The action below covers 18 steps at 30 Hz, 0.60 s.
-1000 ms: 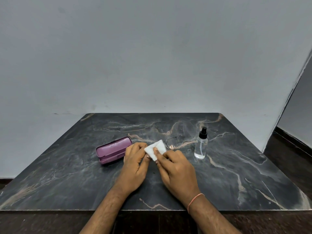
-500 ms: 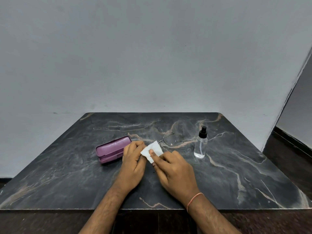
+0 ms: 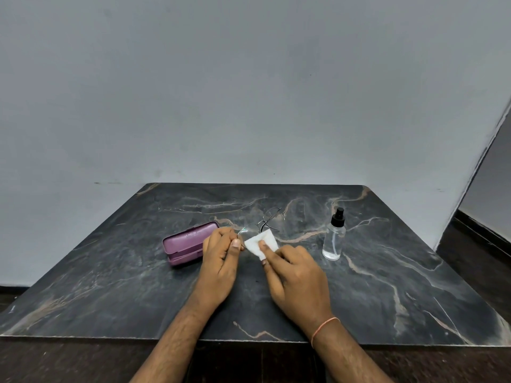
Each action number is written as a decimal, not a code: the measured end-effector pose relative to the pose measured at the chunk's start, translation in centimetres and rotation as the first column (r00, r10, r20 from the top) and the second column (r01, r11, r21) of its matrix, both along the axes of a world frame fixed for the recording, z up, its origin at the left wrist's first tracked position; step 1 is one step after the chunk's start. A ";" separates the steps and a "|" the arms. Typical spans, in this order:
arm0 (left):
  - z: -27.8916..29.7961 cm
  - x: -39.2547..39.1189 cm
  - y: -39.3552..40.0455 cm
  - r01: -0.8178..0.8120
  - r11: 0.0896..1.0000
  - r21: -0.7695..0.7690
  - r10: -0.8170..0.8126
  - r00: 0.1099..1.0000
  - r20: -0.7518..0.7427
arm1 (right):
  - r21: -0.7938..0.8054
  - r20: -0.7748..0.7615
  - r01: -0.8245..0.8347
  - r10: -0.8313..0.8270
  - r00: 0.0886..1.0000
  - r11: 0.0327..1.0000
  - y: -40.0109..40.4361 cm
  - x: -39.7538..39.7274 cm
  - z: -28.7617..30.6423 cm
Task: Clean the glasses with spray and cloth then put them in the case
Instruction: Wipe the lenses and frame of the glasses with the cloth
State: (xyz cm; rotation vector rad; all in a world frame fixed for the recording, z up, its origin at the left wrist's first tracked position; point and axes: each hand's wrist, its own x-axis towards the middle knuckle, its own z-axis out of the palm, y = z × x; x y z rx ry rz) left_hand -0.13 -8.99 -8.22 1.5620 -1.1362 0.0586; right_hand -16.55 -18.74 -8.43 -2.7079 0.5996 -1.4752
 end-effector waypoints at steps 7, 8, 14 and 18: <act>-0.3 0.2 -0.2 0.005 1.000 0.016 -0.006 1.000 0.028 | 0.796 0.365 -0.324 0.022 0.931 0.511 0.0 0.6 1.2; -0.3 0.2 -0.3 0.008 1.000 0.027 -0.008 0.999 0.031 | 0.856 0.443 -0.420 -0.009 0.897 0.301 0.3 0.7 1.5; -0.5 0.1 -0.2 0.001 0.998 0.065 -0.004 0.998 0.056 | 0.678 0.675 -0.664 -0.090 0.732 -0.316 1.9 1.6 2.3; -0.4 -0.1 -0.1 -0.006 0.996 0.084 0.001 0.998 0.062 | 0.591 0.716 -0.694 -0.129 0.686 -0.412 2.0 1.6 2.3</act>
